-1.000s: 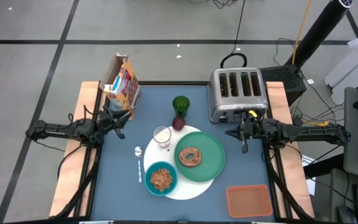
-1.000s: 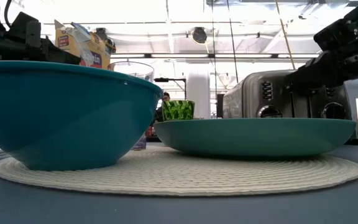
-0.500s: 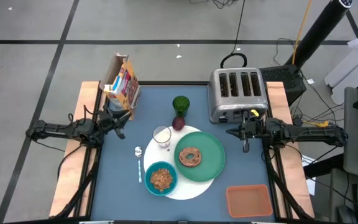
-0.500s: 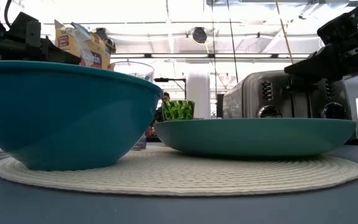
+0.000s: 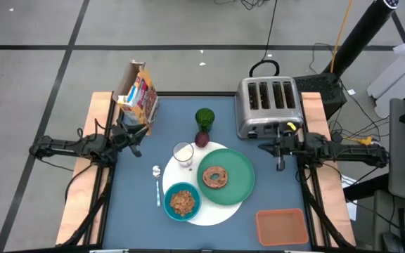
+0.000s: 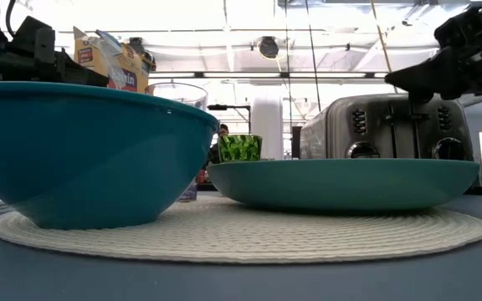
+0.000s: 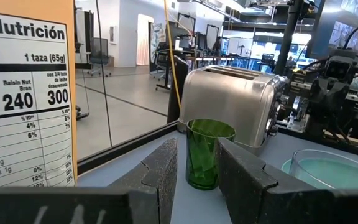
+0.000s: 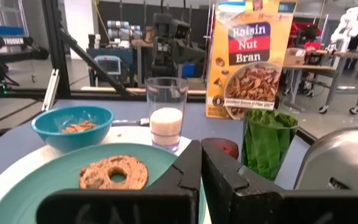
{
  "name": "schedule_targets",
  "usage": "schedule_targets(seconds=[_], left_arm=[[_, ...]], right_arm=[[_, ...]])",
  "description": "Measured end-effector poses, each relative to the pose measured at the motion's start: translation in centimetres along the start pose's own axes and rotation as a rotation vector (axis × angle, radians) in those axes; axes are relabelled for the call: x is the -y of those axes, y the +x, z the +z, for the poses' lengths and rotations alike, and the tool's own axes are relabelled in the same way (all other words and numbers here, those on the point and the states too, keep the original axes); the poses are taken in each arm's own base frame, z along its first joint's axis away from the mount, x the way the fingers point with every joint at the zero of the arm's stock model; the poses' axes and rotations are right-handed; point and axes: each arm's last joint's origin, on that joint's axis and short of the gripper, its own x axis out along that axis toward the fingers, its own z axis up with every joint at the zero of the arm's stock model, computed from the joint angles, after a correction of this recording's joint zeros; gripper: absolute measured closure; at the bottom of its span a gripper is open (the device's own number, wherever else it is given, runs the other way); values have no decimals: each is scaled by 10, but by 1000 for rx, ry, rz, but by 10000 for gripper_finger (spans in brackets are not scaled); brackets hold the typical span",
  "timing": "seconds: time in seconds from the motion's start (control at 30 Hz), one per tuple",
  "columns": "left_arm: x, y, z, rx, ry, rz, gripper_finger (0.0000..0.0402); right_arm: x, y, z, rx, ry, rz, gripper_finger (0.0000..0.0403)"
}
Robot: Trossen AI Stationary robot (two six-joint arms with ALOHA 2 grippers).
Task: Arrange a breakfast setting
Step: Return to Home Position
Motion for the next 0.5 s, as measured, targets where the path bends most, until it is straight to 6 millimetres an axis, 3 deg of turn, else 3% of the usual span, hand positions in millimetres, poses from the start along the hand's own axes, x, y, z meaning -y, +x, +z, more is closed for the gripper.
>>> schedule_targets(seconds=[0.5], left_arm=[[0,0,0,0,0,0,286]], right_arm=[[0,-4,5,58,1,-3,397]])
